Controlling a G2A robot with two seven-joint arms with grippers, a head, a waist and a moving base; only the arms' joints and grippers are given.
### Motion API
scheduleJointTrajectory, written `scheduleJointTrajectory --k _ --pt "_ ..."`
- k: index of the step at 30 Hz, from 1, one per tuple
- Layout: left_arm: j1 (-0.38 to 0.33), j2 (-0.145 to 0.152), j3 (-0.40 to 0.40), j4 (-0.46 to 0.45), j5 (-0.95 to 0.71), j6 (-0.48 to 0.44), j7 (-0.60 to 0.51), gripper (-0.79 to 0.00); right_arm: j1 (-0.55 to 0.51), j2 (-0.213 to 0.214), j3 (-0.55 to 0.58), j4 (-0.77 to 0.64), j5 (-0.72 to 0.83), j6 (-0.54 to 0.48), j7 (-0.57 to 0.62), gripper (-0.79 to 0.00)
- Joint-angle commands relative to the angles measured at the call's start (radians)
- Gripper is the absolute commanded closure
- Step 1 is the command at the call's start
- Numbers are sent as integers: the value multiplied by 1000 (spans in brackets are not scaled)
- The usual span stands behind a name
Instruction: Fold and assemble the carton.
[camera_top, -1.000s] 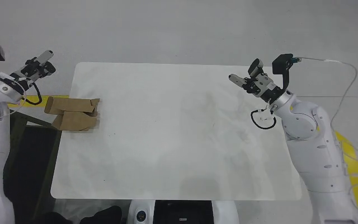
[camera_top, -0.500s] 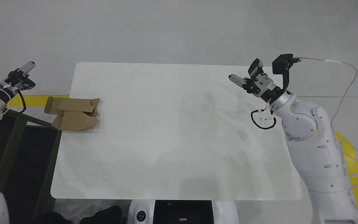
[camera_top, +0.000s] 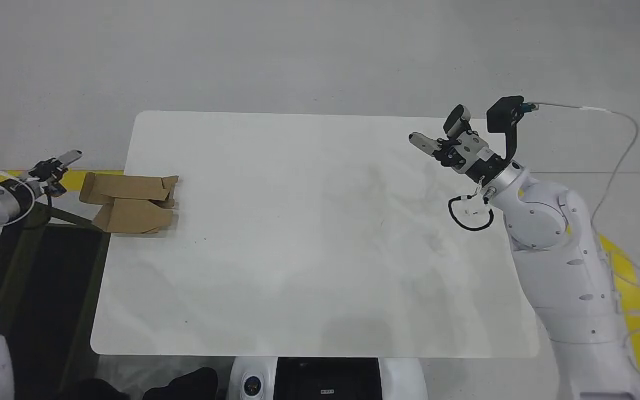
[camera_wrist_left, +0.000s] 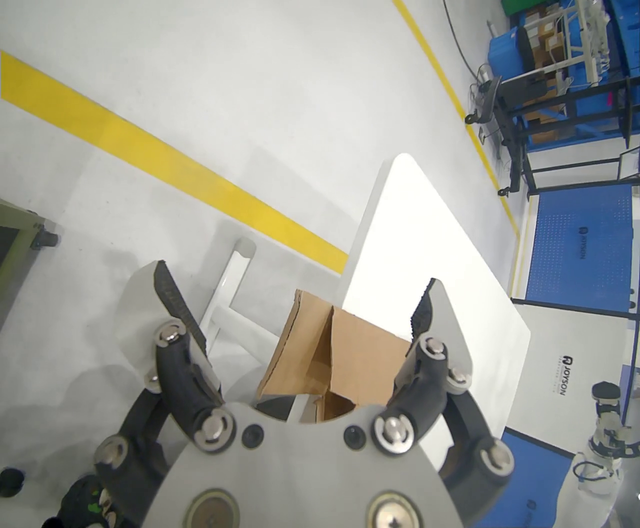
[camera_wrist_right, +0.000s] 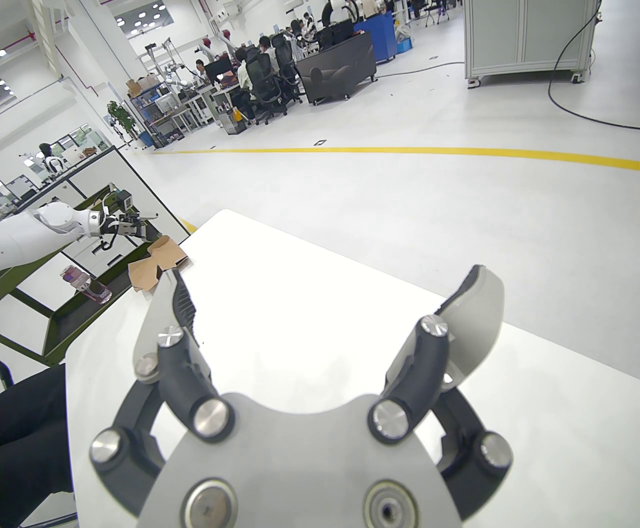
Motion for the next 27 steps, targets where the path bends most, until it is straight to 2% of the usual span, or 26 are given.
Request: scheduleJointTrajectory --k 1,8,14,15,16,17,18,20,21,27 --pt "-10 -4 12 16 3 -9 -24 -785 0 0 0 0 0 0 0 -785" --pt "-42 -13 37 67 -15 -58 -133 -785 0 0 0 0 0 0 0 -785" --pt "-58 -22 63 95 -4 -74 -164 -785 0 0 0 0 0 0 0 -785" --pt "-61 -23 65 100 -6 -75 -165 -560 0 0 0 0 0 0 0 -785" --pt "-65 -23 67 104 -6 -76 -166 -391 0 0 0 0 0 0 0 -785" --pt "-67 -24 69 107 -7 -78 -168 -314 0 0 0 0 0 0 0 -785" --pt "-70 -24 70 111 -8 -82 -170 -283 0 0 0 0 0 0 0 -785" --pt "-73 -24 73 117 -2 -88 -154 -43 0 0 0 0 0 0 0 -785" --pt "-75 -25 75 120 -3 -90 -152 0 0 0 0 0 0 0 0 -785" --pt "-82 -29 79 134 -22 -108 -146 0 0 0 0 0 0 0 0 -785"
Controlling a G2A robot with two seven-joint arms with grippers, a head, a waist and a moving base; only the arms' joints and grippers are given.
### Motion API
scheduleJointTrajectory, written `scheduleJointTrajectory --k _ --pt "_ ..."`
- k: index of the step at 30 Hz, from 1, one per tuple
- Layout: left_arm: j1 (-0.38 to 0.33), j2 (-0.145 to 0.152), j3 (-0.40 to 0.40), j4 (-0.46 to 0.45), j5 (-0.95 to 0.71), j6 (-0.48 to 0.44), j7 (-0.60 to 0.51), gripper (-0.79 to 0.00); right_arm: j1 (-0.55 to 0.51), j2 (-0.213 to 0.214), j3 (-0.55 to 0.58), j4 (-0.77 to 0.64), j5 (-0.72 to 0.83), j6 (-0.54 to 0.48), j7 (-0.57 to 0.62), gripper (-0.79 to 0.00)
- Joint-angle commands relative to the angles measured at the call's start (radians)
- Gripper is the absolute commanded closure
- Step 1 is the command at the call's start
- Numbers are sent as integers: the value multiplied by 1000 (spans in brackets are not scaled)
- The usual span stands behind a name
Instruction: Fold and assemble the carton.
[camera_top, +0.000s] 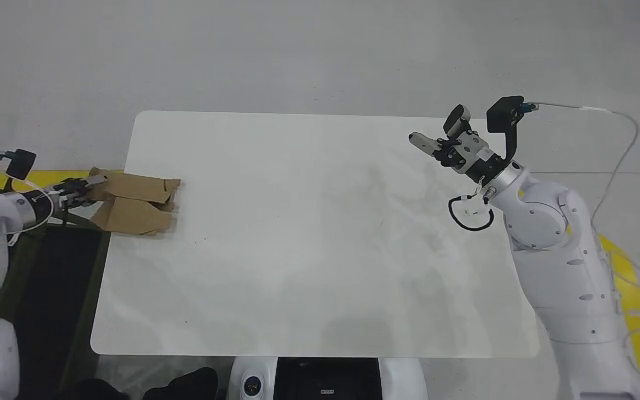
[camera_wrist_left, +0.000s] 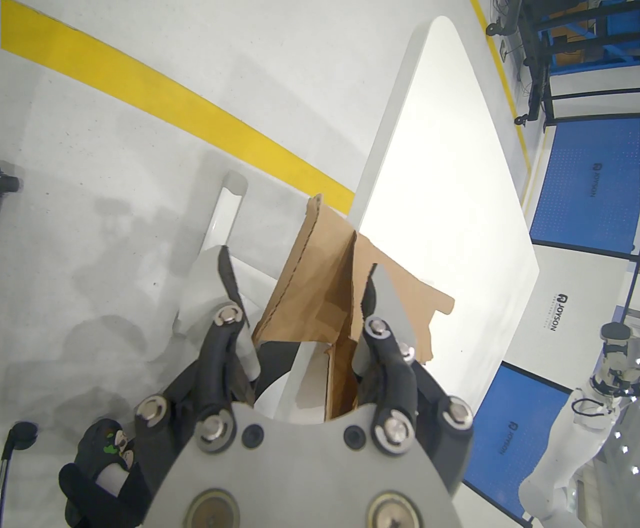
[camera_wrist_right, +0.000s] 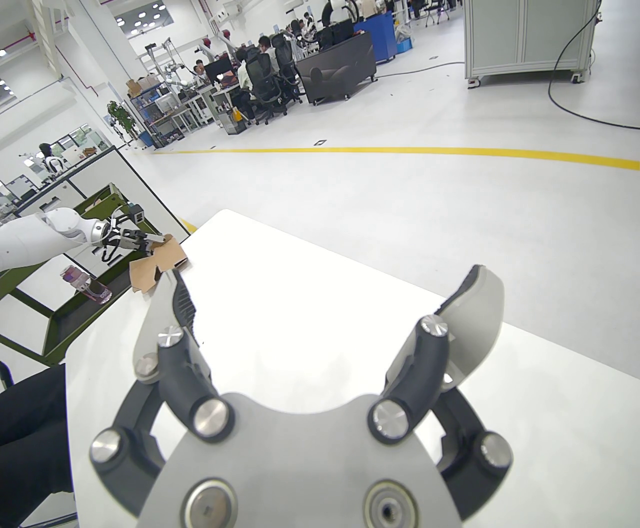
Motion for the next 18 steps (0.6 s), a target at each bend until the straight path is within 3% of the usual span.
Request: scheduleJointTrajectory --k 1,9,18 --pt "-5 0 -4 3 -15 -11 10 0 0 0 0 0 0 0 0 -785" --pt "-23 7 -35 -12 -100 -82 7 0 0 0 0 0 0 0 0 -785" --pt "-29 4 -70 -118 -247 -158 -7 0 0 0 0 0 0 0 0 -785"
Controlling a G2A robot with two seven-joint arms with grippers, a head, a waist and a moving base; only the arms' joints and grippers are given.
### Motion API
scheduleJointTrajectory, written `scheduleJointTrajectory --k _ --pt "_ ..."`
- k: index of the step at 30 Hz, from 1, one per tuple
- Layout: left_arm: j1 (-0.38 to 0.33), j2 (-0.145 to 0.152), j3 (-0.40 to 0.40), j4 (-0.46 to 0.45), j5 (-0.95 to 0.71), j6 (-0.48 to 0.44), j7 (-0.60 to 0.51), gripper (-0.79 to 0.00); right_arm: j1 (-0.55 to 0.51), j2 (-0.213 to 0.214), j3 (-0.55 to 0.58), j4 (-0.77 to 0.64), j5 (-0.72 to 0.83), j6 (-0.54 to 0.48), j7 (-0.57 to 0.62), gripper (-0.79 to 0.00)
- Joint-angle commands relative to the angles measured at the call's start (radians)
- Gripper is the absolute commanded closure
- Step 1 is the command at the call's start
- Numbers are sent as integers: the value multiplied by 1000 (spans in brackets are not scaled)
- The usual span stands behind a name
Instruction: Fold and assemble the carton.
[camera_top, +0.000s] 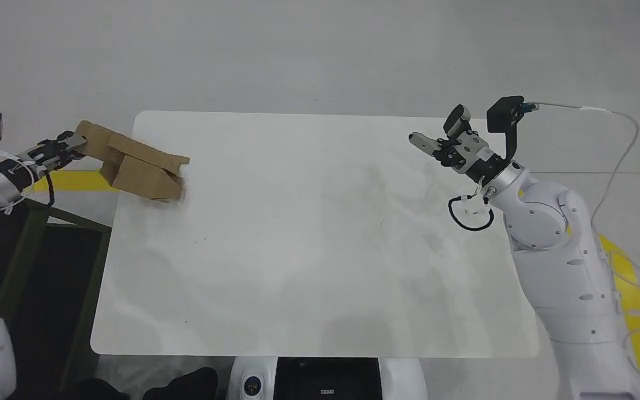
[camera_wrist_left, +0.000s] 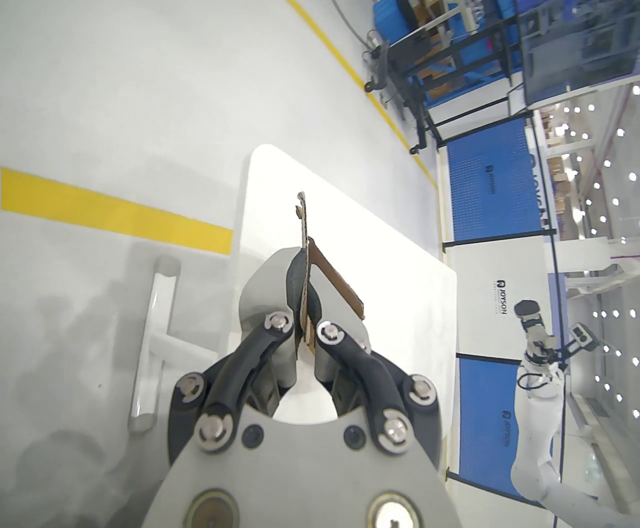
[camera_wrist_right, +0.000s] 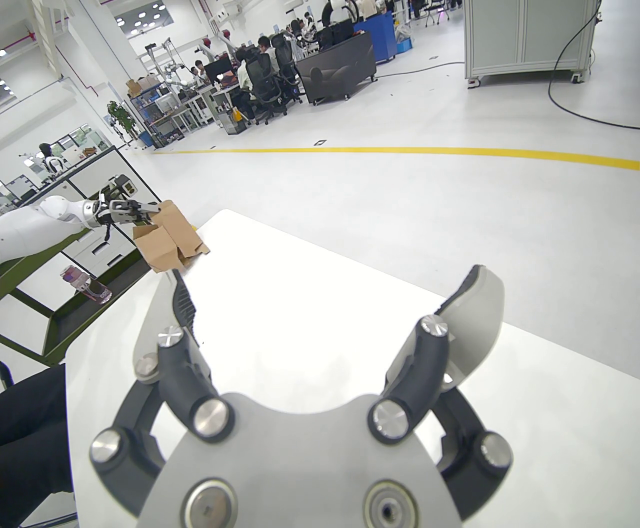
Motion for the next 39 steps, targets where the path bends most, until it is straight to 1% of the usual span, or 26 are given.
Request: scheduleJointTrajectory --k 1,6,11,15,19,25,30,34,39 --pt "-1 -4 -3 -40 -40 -4 -8 0 0 0 0 0 0 0 0 -785" --pt "2 -21 4 -152 -152 -16 -30 0 0 0 0 0 0 0 0 -785" --pt "-6 -41 45 -265 -203 9 -40 0 0 0 0 0 0 0 0 -785" --pt "-40 -57 95 -322 -176 38 -10 0 0 0 0 0 0 0 0 -785" --pt "-108 -78 153 -366 -155 48 5 0 0 0 0 0 0 0 0 -785" --pt "-223 -121 263 -371 -122 71 19 0 0 0 0 0 0 0 0 -785" --pt "-283 -163 349 -355 -173 84 -16 0 0 0 0 0 0 0 0 -785" --pt "-291 -199 411 -346 -271 84 -66 0 0 0 0 0 0 0 0 -785" --pt "-275 -229 461 -350 -349 76 -101 0 0 0 0 0 0 0 0 -785"
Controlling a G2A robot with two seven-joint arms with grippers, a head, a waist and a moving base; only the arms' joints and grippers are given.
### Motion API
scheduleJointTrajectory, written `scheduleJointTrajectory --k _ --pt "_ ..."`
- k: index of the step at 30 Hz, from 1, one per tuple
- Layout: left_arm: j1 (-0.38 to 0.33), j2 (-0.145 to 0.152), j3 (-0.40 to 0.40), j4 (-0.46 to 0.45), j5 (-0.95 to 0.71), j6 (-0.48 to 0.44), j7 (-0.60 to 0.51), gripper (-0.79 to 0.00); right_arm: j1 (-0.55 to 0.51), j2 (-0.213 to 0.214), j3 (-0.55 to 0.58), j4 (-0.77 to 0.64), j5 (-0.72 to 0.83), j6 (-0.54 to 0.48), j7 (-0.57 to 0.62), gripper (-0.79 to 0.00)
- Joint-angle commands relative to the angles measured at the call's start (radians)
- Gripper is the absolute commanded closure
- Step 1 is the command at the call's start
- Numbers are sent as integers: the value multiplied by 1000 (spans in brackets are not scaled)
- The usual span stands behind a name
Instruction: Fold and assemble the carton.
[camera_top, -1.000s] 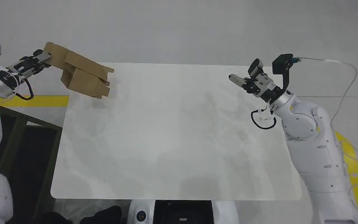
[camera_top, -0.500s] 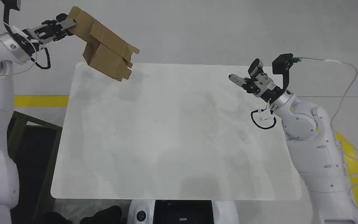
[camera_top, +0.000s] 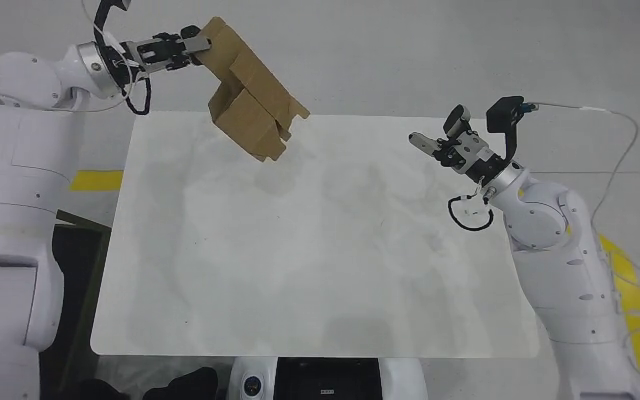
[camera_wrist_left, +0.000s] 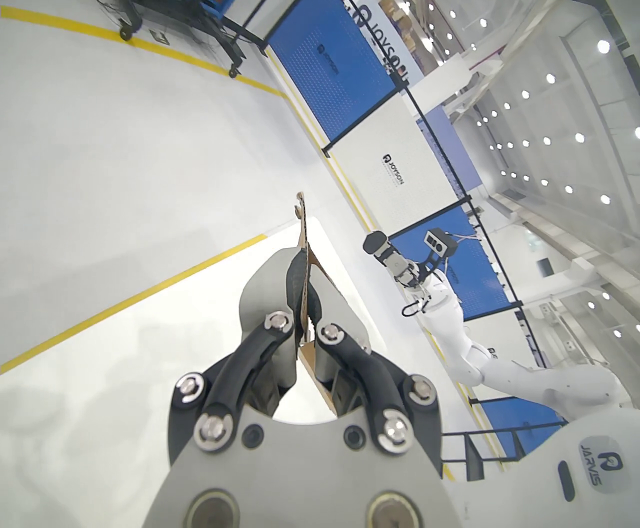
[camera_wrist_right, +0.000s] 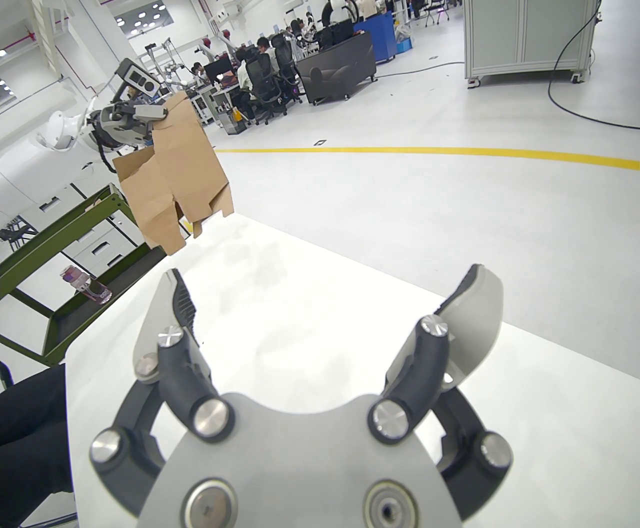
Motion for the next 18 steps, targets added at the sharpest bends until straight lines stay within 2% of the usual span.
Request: scheduleJointTrajectory --k 1,10,14,18 --pt "6 -8 17 -6 -12 -6 -18 0 0 0 0 0 0 0 0 -785" --pt "29 -23 61 -52 2 -43 -93 0 0 0 0 0 0 0 0 -785" --pt "53 -25 75 -102 -9 -33 -106 0 0 0 0 0 0 0 0 -785" --pt "80 -24 77 -168 -110 15 -153 0 0 0 0 0 0 0 0 -785"
